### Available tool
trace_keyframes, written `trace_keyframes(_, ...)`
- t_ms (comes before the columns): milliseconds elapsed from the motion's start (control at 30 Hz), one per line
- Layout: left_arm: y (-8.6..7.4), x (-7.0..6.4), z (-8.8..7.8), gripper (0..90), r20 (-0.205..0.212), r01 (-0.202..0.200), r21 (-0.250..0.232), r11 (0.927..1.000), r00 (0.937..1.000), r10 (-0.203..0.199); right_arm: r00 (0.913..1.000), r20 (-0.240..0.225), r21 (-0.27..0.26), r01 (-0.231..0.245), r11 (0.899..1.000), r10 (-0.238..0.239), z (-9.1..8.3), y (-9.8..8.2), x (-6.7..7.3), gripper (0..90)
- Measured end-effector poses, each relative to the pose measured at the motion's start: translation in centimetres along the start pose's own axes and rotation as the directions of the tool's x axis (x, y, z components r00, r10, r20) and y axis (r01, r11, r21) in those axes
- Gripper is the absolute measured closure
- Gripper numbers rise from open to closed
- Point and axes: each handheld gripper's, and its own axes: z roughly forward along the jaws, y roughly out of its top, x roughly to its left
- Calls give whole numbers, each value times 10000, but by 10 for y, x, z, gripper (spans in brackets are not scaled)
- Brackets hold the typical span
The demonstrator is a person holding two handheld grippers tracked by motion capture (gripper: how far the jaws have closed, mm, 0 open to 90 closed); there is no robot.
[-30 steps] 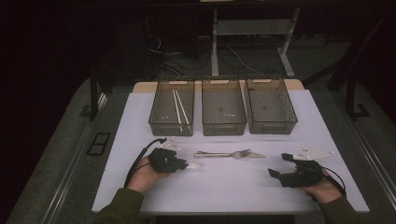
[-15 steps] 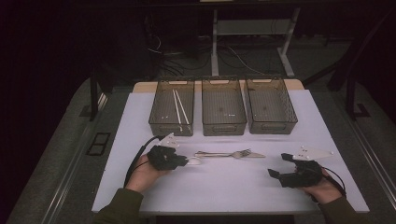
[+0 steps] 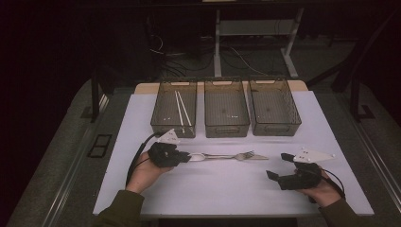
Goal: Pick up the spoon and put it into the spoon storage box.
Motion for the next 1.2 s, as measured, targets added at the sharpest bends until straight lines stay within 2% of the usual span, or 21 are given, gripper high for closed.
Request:
trace_keyframes(167, 5, 1, -1, 823, 29, -27, -111, 9999, 10000, 28, 9999, 57, -37, -112, 9999, 112, 1, 0, -1, 111)
trace_keyframes(200, 6, 1, -1, 823, 36, -7, -161, 9999, 10000, 7, 9999, 93, -28, -137, 9999, 137, 0, 0, -1, 89)
trace_keyframes(233, 8, 1, -2, 823, 88, 4, -204, 9998, 10000, -2, 9998, 28, -46, -179, 9998, 180, 1, 0, -1, 31)
trace_keyframes(267, 10, 2, -2, 823, 95, 4, -267, 9996, 10000, -1, 9997, -127, 14, -213, 9998, 213, 2, 0, -2, 14)
trace_keyframes(367, 16, 2, -2, 823, 79, -28, -396, 9992, 10000, 31, 9998, -137, 167, -155, 9997, 157, 3, -1, -1, 14)
trace_keyframes(767, 40, 9, 6, 822, 232, -203, -641, 9977, 9995, 218, 9999, -106, 236, -39, 9997, 41, 3, -2, -2, 14)
trace_keyframes(900, 50, 11, 10, 822, 192, -429, -825, 9957, 9988, 446, 10000, -75, 283, -49, 9996, 52, 3, -2, -2, 14)
trace_keyframes(1200, 71, 21, 18, 823, 208, -383, -1091, 9933, 9990, 408, 10000, -26, 271, -69, 9996, 69, 1, -2, -3, 14)
